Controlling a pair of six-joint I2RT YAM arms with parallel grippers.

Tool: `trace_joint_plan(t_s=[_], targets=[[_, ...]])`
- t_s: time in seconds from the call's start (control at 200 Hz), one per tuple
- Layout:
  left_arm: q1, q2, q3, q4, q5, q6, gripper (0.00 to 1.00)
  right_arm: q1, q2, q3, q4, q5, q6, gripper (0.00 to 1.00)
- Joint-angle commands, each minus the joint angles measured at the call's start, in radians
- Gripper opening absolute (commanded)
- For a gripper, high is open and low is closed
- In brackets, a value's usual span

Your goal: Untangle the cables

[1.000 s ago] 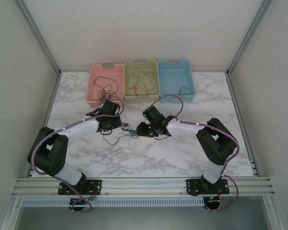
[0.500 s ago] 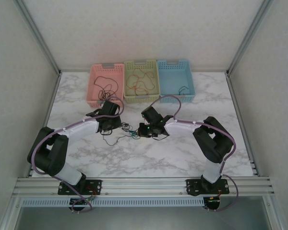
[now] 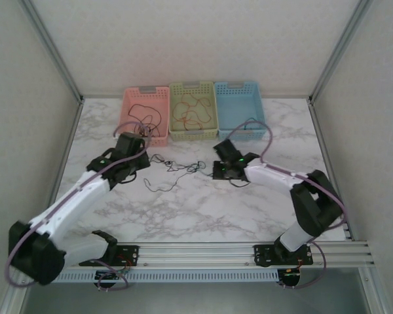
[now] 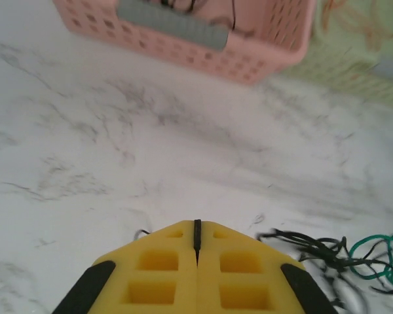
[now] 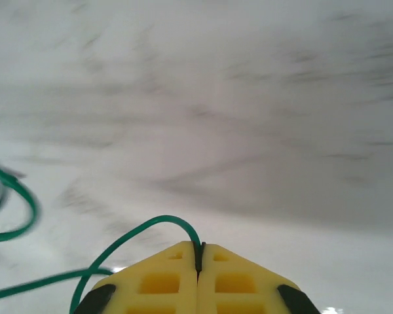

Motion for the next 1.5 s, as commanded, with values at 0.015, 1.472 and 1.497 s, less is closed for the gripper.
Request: trace_joint_plan(t_s=[0.015,1.472,1.497], targets=[[0.029,-0.148,0.065,-0.22,-0.183,0.017,0.0,-0.191,-0.11,-0.129,-0.106,0.1,-0.025,0.0],[0.075,-0.392,0.485,-0.573,-0.693,0.349,0.0,-0.748,-0.1,-0.103,-0.124,0.221,0.07,0.0],[0.076,-0.387,0.501,-0.582,-0.701,0.349,0.0,-0.754,-0.099,-0.096,-0.125,0.225,0.073,0.0]])
